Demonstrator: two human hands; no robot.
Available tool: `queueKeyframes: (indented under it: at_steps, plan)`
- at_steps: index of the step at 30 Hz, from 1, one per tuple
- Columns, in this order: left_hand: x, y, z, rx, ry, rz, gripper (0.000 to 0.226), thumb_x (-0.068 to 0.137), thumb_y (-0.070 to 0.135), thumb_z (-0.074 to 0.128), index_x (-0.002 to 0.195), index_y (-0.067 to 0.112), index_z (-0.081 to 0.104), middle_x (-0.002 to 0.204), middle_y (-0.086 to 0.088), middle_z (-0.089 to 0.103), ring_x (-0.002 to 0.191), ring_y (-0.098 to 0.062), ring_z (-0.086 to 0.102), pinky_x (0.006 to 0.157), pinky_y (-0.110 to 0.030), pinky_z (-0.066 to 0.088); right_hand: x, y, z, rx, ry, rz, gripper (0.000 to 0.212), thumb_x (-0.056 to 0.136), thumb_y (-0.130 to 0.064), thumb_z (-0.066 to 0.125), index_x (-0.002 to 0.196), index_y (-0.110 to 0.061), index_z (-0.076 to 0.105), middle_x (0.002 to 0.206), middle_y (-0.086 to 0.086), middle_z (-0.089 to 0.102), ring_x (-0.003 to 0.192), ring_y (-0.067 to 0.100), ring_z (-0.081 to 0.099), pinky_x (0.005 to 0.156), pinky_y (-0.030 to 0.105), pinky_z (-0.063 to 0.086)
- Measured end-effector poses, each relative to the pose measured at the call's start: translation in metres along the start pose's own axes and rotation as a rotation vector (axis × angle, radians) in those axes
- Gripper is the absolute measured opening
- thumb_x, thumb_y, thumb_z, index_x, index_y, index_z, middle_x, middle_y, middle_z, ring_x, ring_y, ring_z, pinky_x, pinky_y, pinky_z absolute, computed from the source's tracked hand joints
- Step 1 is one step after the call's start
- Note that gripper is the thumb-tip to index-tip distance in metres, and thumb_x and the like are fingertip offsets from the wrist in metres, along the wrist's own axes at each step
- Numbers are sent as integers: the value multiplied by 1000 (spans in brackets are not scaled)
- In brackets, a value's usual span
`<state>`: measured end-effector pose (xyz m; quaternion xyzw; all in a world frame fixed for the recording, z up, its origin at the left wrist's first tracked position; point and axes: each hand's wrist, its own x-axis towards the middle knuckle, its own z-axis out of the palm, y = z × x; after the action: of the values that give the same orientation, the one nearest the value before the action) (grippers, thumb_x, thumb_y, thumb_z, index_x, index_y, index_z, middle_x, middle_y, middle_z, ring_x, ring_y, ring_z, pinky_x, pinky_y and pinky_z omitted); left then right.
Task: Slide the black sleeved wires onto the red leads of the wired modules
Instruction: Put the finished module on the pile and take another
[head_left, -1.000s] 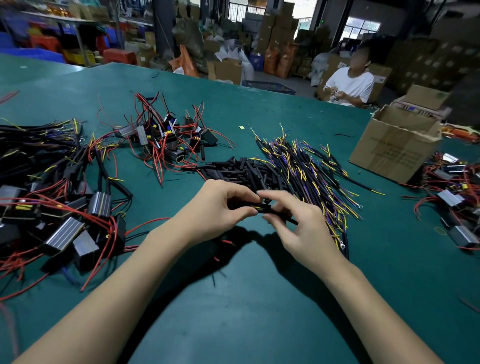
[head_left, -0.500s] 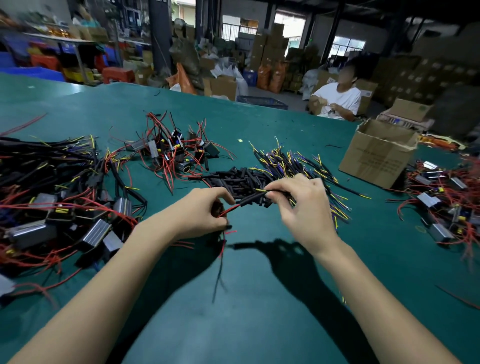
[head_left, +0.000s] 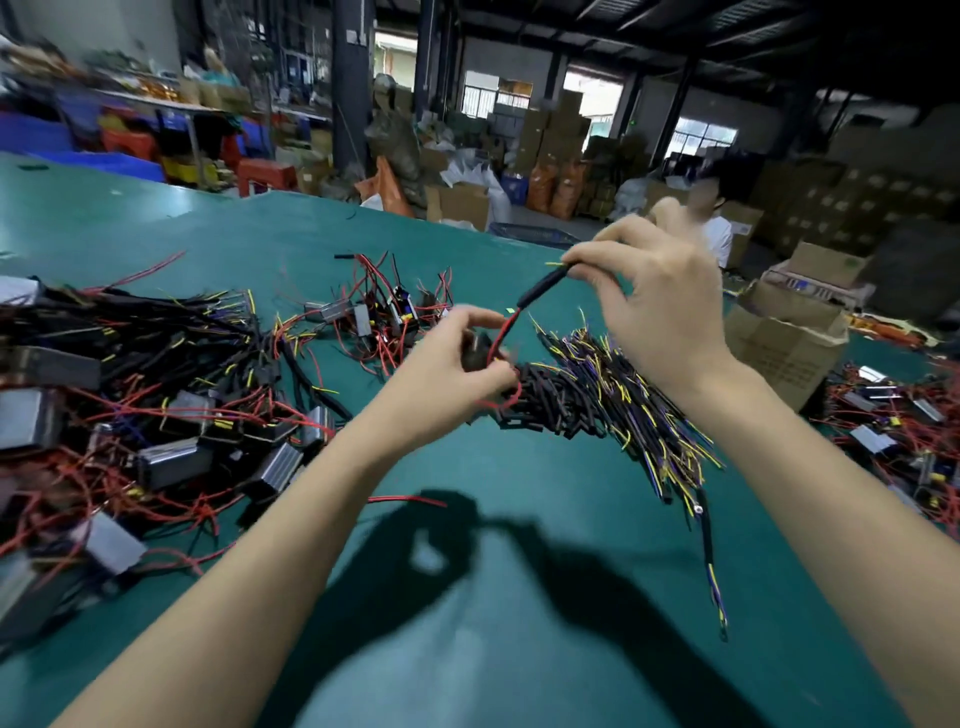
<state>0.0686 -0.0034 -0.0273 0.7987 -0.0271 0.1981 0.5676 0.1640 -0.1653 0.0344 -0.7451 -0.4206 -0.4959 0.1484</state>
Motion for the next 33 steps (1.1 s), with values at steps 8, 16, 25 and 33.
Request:
queueKeyframes:
  at_steps: [8, 16, 25, 33]
  plan:
    - [-17, 52, -99, 705, 230, 16, 31, 80, 27, 64, 111, 28, 64, 97, 0, 66, 85, -23, 61, 83, -32, 50, 31, -61, 68, 422, -117, 99, 17, 86, -1, 61, 99, 0, 73, 96, 13, 72, 90, 29, 67, 81, 34, 50]
    - [-60, -23, -94, 1303, 179, -235, 36, 90, 41, 46, 123, 30, 54, 110, -2, 59, 106, -27, 57, 78, -36, 46, 45, -137, 149, 413, -583, -296, 27, 89, 5, 48, 108, 1, 67, 133, 20, 50, 107, 37, 60, 89, 44, 45]
    - [-55, -71, -84, 1375, 63, -165, 41, 97, 45, 26, 127, 28, 48, 125, 5, 56, 119, -20, 46, 92, -38, 31, 32, -150, 191, 371, -879, -308, 36, 84, 5, 51, 113, -8, 70, 121, 13, 58, 109, 30, 57, 93, 40, 41]
    - [-54, -67, -80, 1359, 33, -158, 66, 85, 43, -8, 107, 26, 52, 115, 5, 57, 113, -20, 49, 87, -38, 31, 10, -155, 202, 275, -1041, -381, 37, 85, -3, 50, 121, -6, 59, 127, 8, 60, 119, 26, 54, 98, 36, 40]
